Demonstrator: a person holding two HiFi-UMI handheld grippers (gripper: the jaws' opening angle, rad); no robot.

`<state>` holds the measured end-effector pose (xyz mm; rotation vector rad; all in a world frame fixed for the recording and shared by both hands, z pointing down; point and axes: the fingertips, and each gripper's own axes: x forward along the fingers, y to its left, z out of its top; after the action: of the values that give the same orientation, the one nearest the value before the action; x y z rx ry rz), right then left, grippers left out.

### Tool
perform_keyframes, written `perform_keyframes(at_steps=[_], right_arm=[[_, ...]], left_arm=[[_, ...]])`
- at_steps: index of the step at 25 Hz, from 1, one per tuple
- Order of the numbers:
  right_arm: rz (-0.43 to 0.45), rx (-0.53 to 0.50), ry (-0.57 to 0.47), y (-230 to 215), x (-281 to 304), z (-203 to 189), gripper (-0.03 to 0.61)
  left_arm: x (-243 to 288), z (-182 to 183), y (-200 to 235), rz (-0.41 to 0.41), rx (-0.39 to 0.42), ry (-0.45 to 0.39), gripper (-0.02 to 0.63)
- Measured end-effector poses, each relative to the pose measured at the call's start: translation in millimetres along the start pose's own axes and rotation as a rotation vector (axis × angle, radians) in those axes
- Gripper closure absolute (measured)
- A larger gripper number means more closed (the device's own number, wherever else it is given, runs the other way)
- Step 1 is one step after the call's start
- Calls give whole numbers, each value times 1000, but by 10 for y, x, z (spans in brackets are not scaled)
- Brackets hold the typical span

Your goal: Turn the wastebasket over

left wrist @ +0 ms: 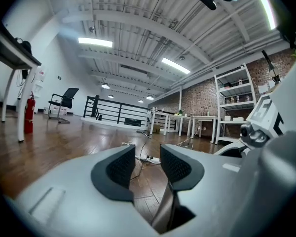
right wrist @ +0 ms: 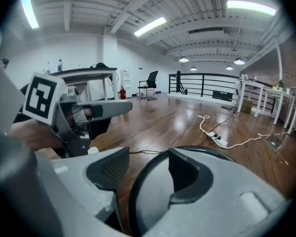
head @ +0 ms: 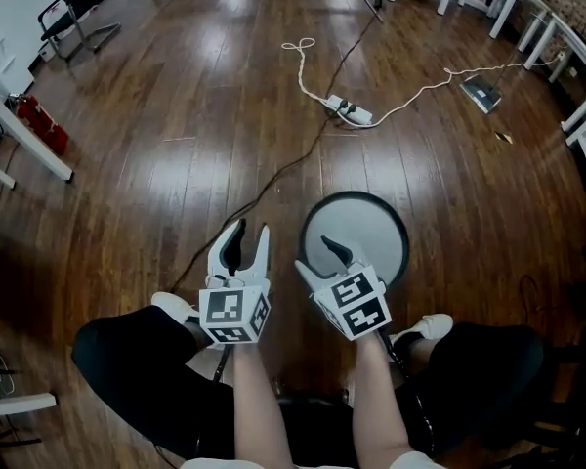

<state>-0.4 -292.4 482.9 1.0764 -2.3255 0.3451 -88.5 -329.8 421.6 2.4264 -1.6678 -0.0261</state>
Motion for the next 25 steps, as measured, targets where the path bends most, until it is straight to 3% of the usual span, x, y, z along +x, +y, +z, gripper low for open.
perform_keyframes(at_steps=[3,9,10,12,14,25], right_arm=[[-10,-34,90,93,198,-202,342],[-104,-123,201,157,487,-440,345],[-136,-141,207,141,504,-457,355],[-188,-176,215,100,511,-472,443],[-205,-187,216,94,512,-466,457],[-146,-5,143,-6,322,-315,497]], left_arm=[[19,-99,2,-11,-2,15,362],[9,-349,96,23,1,100,325],[-2,-366,123,32,-2,108,325],[-21,-364,162,50,-4,113,325],[-42,-319,203,68,-10,102,325],[-161,-252,418,116,-65,79,327]])
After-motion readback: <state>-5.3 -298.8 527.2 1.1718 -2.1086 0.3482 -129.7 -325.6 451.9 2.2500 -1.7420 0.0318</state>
